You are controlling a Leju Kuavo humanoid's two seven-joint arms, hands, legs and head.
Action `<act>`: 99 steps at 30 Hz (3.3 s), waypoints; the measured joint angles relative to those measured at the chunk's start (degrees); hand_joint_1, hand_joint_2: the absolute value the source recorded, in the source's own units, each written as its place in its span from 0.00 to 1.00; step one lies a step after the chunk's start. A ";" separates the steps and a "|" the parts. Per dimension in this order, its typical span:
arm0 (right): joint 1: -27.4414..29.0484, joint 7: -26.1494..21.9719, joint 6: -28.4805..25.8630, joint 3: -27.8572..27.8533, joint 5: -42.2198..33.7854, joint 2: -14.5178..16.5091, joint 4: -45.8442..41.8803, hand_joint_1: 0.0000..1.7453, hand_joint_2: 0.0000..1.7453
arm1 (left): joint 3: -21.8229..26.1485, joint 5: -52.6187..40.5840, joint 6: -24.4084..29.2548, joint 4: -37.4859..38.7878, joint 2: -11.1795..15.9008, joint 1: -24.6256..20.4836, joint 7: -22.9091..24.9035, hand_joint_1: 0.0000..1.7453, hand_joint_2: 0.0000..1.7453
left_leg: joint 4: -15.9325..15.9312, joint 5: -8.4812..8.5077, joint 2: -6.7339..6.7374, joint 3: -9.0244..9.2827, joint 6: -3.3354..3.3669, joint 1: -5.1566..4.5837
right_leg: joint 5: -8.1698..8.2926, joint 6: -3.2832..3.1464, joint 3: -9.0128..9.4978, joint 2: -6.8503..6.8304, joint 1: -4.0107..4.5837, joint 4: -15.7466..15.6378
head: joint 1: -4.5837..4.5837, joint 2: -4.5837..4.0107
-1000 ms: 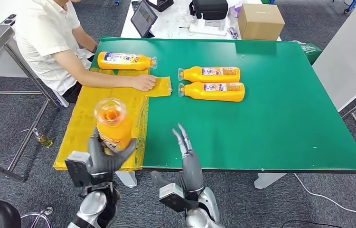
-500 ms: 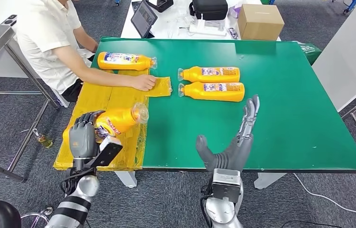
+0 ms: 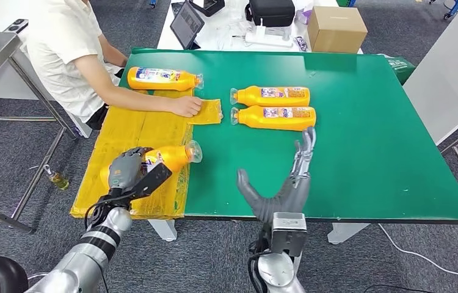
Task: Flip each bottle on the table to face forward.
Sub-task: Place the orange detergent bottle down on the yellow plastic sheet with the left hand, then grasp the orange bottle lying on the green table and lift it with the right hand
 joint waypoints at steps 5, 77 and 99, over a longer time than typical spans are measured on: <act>-0.44 0.00 0.68 0.97 -1.05 -0.73 2.46 0.00 1.00 | -0.87 1.14 -0.18 3.00 0.24 -1.94 -0.35 0.29 1.00 | 0.00 0.06 -0.03 0.07 -0.03 0.00 | 0.00 0.00 0.10 -0.04 0.00 0.02 | 0.02 0.00; -10.23 18.85 -0.32 -32.00 68.98 -13.37 30.82 0.00 1.00 | -24.06 33.91 6.11 -40.76 -1.97 26.09 -15.09 0.00 1.00 | 0.01 0.01 -0.25 -0.14 0.08 -0.17 | 0.05 0.13 -0.07 -0.22 -0.16 -0.06 | -0.01 0.00; -26.08 35.08 5.49 -20.63 68.93 -16.59 57.58 0.00 1.00 | -24.02 28.98 12.69 -39.44 -2.80 25.36 -15.59 0.00 1.00 | 0.02 0.03 -0.16 -0.04 0.11 -0.19 | 0.06 0.13 0.00 -0.20 -0.18 -0.07 | -0.01 0.00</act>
